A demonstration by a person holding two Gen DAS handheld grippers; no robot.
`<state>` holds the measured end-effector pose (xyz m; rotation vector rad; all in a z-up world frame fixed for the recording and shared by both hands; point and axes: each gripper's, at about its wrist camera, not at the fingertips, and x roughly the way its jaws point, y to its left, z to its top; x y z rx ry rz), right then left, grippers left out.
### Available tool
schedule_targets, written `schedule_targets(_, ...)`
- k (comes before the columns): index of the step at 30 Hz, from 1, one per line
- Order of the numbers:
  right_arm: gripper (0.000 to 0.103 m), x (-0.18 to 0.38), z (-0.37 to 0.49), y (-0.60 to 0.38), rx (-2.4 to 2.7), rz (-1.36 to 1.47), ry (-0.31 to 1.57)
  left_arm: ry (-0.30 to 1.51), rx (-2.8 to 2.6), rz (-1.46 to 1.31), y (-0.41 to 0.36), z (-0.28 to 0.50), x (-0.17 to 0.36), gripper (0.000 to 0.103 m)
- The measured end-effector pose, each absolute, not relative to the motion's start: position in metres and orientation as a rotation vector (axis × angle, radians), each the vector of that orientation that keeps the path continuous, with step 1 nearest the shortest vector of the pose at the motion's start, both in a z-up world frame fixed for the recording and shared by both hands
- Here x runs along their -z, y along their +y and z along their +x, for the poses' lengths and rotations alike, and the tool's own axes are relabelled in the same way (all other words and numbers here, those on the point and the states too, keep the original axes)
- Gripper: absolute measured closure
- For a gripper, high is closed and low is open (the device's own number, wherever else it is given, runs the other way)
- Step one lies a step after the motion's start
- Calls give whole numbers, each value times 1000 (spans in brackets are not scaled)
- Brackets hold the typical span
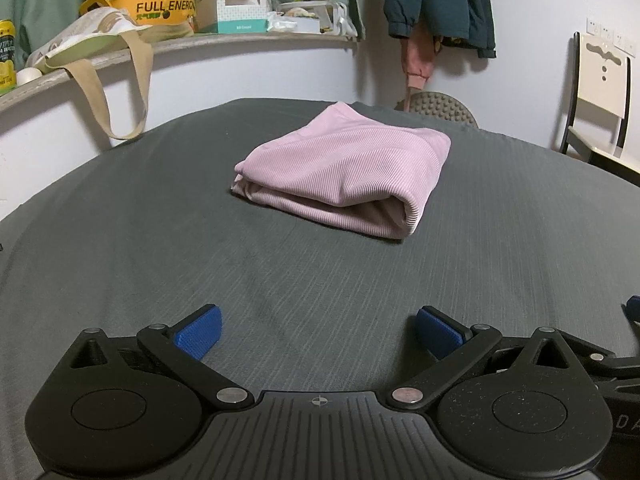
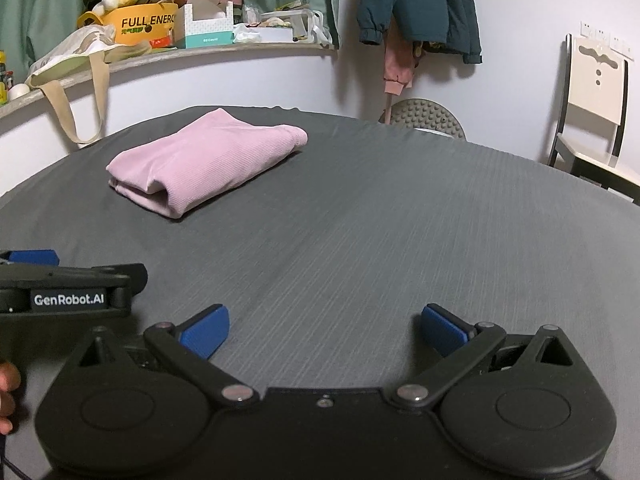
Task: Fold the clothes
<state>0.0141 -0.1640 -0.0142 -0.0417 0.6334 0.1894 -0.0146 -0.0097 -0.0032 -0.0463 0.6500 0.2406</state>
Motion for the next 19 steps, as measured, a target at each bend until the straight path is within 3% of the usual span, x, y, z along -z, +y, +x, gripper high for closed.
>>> schedule_targets(19, 0, 15, 14, -162, -186, -51, 629, 649, -254, -49, -12, -15, 4, 0)
